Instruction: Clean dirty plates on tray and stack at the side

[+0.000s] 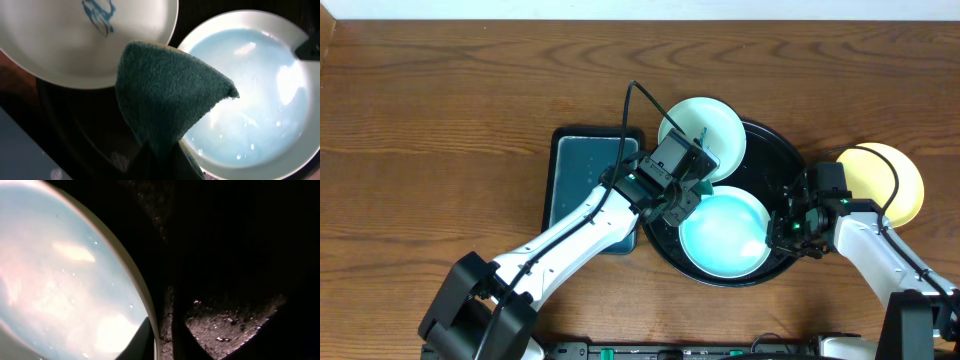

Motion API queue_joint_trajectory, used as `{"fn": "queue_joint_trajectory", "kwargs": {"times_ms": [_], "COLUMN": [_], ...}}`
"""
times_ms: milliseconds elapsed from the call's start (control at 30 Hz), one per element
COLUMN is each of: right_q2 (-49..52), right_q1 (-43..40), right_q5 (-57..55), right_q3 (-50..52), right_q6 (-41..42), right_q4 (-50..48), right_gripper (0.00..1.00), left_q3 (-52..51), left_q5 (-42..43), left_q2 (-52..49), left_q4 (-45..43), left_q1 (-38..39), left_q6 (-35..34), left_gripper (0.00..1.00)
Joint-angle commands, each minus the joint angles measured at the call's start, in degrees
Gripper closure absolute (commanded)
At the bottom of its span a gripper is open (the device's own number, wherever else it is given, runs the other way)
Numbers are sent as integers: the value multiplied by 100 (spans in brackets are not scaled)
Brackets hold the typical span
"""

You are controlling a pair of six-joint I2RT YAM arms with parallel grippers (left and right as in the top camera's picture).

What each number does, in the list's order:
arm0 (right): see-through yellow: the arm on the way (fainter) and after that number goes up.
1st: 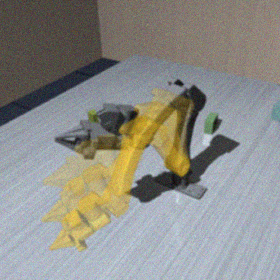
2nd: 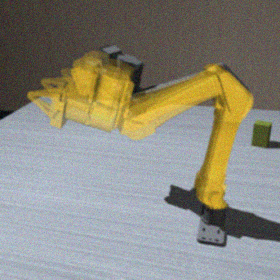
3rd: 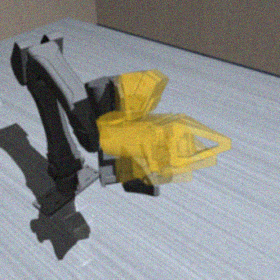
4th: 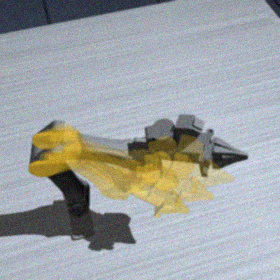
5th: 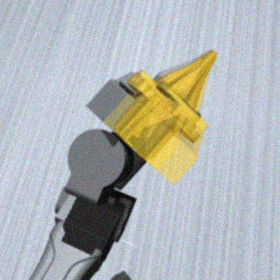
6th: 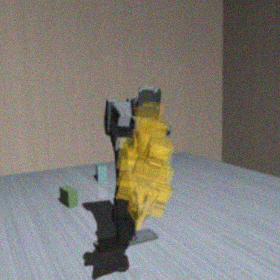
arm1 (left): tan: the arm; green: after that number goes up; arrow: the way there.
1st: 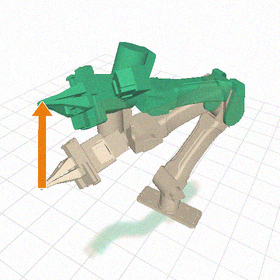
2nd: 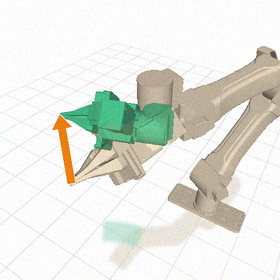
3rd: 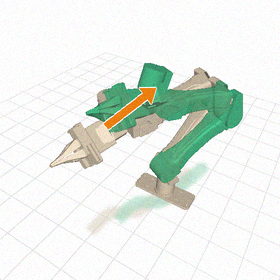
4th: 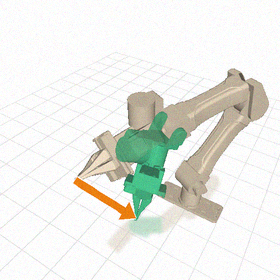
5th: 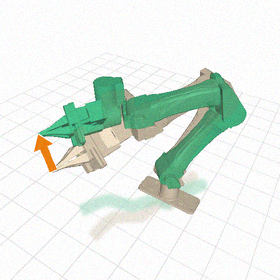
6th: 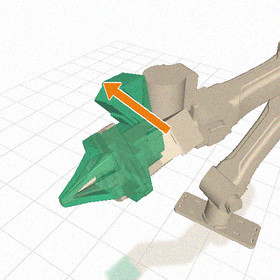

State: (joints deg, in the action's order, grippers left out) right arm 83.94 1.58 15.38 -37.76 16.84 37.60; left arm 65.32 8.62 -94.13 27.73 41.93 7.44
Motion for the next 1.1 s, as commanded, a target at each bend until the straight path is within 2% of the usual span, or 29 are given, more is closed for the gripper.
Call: {"fn": "queue_joint_trajectory", "kwargs": {"times_ms": [0, 133, 367, 600, 833, 1067], "right_q2": [13, 13, 13, 13, 2, -278], "right_q1": [13, 31, 125, 125, 114, 85], "right_q5": [-184, -179, -46, 170, 682, 1023], "right_q3": [39, 138, 605, 691, 682, 542], "right_q6": [28, 28, 31, 31, 28, 26], "right_q4": [-98, -262, -826, -1062, -1464, -1617], "right_gripper": [87, 88, 90, 99, 99, 99], "left_q3": [-35, -35, -33, -33, -37, -39], "left_q5": [-57, -116, -1178, -1189, -1189, -1187], "left_q2": [11, 11, 15, 15, 15, 15], "left_q4": [107, 205, 334, 640, 717, 721], "left_q1": [-15, -15, -127, -841, -1563, -1971], "left_q6": [-70, -74, -774, -1231, -1231, -1233], "left_gripper": [92, 93, 93, 93, 93, 93]}}
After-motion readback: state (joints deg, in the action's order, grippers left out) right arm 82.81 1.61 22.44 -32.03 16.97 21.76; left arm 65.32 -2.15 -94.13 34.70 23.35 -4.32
